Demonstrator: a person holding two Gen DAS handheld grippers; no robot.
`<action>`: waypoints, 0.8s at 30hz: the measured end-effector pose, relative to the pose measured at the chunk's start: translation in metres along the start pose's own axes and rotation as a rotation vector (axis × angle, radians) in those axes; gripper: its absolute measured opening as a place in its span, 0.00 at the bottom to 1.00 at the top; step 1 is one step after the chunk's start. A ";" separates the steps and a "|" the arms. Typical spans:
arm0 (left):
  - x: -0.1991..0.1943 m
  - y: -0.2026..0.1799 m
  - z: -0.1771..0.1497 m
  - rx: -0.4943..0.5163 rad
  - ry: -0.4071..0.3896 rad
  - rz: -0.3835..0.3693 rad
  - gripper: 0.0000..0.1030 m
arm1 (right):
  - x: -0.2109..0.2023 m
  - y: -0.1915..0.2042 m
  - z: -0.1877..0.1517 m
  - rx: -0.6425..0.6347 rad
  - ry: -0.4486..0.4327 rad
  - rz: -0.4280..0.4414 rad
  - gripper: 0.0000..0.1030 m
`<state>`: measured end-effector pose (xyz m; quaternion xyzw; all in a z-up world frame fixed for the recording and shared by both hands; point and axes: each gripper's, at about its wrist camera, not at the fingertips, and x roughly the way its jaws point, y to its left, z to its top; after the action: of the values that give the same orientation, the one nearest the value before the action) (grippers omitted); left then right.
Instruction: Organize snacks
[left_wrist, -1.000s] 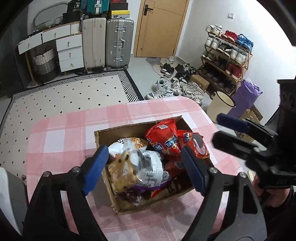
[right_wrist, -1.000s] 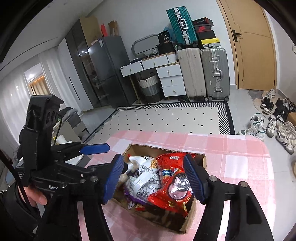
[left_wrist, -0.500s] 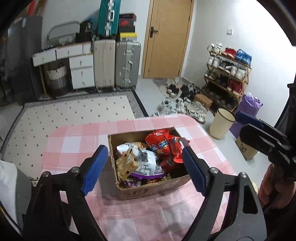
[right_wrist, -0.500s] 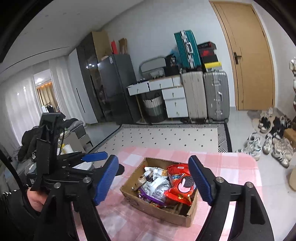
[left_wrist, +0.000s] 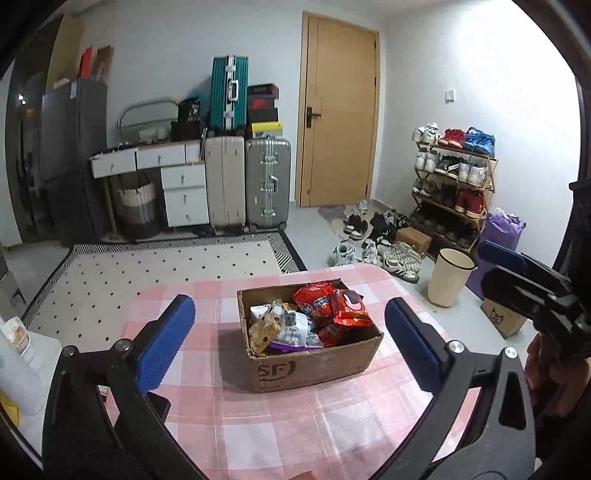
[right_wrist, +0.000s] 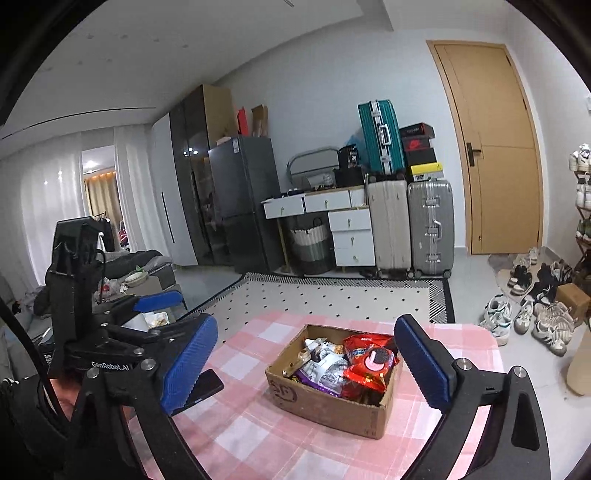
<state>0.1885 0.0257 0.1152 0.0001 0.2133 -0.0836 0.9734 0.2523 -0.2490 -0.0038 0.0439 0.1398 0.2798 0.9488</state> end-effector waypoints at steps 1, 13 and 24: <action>-0.008 0.000 -0.007 0.003 -0.018 0.012 1.00 | -0.005 0.002 -0.004 -0.004 -0.003 0.001 0.95; -0.014 0.024 -0.115 -0.057 -0.030 0.106 1.00 | -0.046 0.004 -0.107 0.015 -0.012 -0.074 0.99; 0.033 0.055 -0.195 -0.084 -0.005 0.234 1.00 | -0.045 -0.014 -0.191 -0.062 0.006 -0.177 0.99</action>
<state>0.1458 0.0819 -0.0780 -0.0161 0.2128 0.0397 0.9761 0.1682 -0.2842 -0.1778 0.0008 0.1373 0.1990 0.9703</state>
